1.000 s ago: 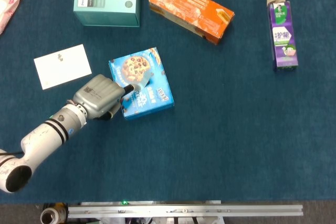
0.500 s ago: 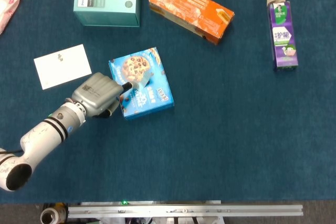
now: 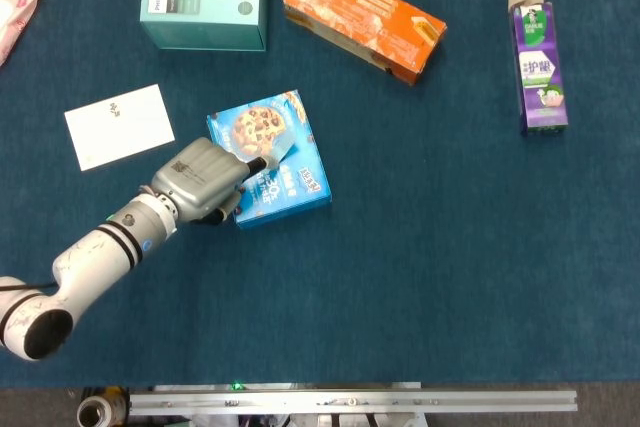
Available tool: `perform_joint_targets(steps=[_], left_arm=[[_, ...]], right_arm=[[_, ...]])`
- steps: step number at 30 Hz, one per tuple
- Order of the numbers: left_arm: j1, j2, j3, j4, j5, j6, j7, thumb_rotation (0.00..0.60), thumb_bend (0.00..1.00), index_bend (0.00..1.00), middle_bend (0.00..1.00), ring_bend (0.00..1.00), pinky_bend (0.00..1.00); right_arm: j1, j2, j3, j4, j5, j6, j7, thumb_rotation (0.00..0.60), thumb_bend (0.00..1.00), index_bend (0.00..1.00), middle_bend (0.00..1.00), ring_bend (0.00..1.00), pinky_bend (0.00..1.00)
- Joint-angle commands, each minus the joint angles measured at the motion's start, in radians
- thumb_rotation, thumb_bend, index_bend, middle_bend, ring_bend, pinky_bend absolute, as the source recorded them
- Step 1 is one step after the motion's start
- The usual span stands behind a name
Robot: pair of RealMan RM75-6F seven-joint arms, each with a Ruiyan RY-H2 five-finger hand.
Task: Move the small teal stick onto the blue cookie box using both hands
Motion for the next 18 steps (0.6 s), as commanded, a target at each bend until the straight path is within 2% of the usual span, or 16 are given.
perform_joint_targets(steps=[1, 18], left_arm=[[-0.004, -0.002, 0.002, 0.002, -0.009, -0.004, 0.008, 0.6, 0.81, 0.14, 1.0, 1.0, 1.0], [0.003, 0.024, 0.012, -0.018, -0.021, 0.02, 0.015, 0.6, 0.81, 0.14, 1.0, 1.0, 1.0]], right_arm=[[-0.002, 0.002, 0.0, 0.001, 0.0, 0.001, 0.003, 0.6, 0.37, 0.46, 0.65, 0.65, 0.64], [-0.006, 0.003, 0.004, 0.002, -0.009, 0.002, 0.014, 0.6, 0.37, 0.46, 0.65, 0.65, 0.64]])
